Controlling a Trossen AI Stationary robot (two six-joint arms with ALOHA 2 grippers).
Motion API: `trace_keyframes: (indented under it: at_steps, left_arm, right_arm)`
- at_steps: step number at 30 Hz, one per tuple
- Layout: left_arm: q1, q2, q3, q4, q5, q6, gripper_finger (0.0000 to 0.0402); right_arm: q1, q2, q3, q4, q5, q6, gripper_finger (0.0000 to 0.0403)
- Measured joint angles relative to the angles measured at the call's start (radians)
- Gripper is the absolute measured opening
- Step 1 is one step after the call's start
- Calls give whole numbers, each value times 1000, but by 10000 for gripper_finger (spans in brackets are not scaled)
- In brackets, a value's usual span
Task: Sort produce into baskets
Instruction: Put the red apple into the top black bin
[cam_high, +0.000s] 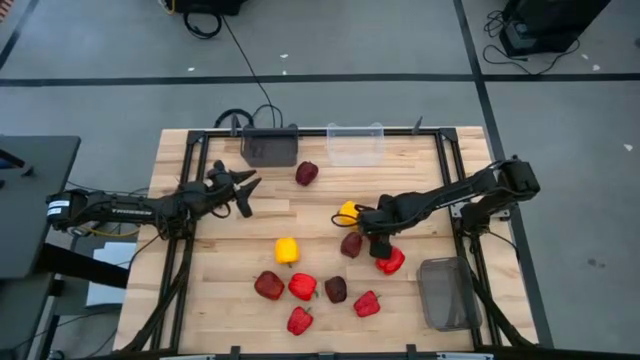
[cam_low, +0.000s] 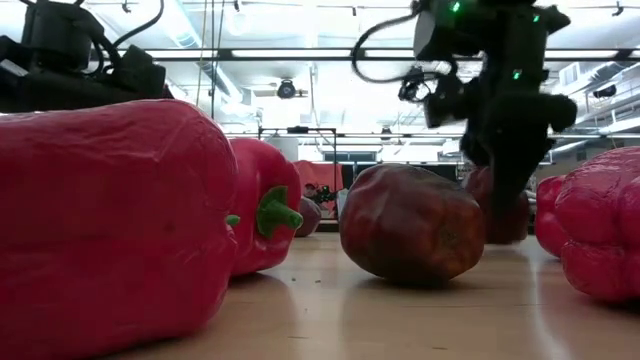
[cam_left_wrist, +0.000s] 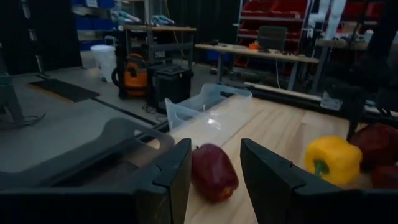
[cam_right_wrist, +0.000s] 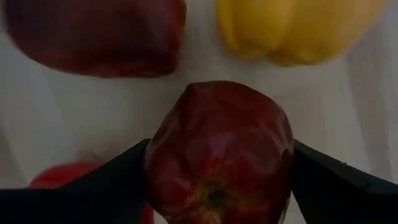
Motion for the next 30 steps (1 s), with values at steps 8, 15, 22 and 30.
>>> trace_keyframes:
  at_steps: [8,15,22,30]
  left_arm:
    - [1,0,0,84,-75,125,145]
    - [1,-1,0,198,-76,180,145]
    - [1,14,0,177,-6,142,145]
    - [0,98,20,180,207,40,154]
  right_arm:
    - [15,-225,2,-181,20,178,330]
    - [105,-389,2,-282,-1,384,333]
    - [212,-449,2,-261,90,551,335]
    - [195,-305,3,236,291,296,336]
